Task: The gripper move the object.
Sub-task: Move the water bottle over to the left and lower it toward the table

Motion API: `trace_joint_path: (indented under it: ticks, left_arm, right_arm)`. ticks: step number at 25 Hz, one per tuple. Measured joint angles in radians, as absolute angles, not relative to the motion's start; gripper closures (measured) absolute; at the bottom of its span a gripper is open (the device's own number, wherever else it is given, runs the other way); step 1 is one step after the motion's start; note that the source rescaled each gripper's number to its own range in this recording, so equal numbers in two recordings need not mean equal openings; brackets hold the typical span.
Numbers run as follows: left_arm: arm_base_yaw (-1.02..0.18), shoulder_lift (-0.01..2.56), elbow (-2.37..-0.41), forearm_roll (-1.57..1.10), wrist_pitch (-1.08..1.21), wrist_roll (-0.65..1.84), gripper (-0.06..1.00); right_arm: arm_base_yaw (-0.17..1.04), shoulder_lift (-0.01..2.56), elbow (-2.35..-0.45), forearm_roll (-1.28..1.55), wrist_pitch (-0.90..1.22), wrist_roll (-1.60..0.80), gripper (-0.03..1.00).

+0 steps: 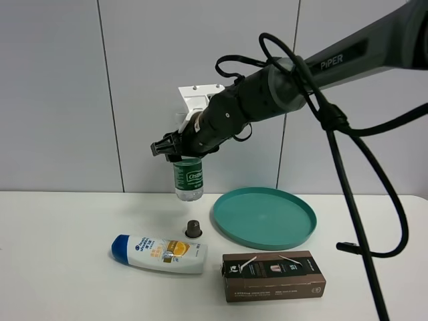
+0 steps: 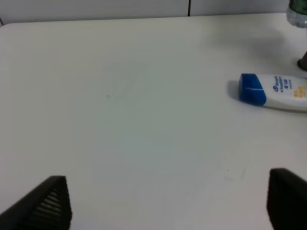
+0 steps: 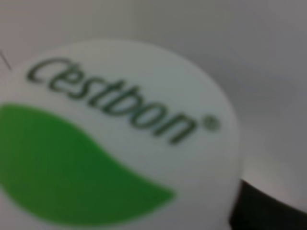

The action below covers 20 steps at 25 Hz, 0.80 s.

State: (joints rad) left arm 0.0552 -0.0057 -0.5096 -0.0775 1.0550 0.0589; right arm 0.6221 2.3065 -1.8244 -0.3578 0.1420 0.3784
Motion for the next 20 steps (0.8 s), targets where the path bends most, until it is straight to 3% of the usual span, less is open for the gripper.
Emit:
trace_joint_path:
  ticks: [20]
  left_arm:
    - [0.055,-0.006,-0.51,-0.077,1.055,0.059,-0.06]
  right_arm:
    - [0.619,2.417,-1.83,-0.32,0.023,0.244,0.93]
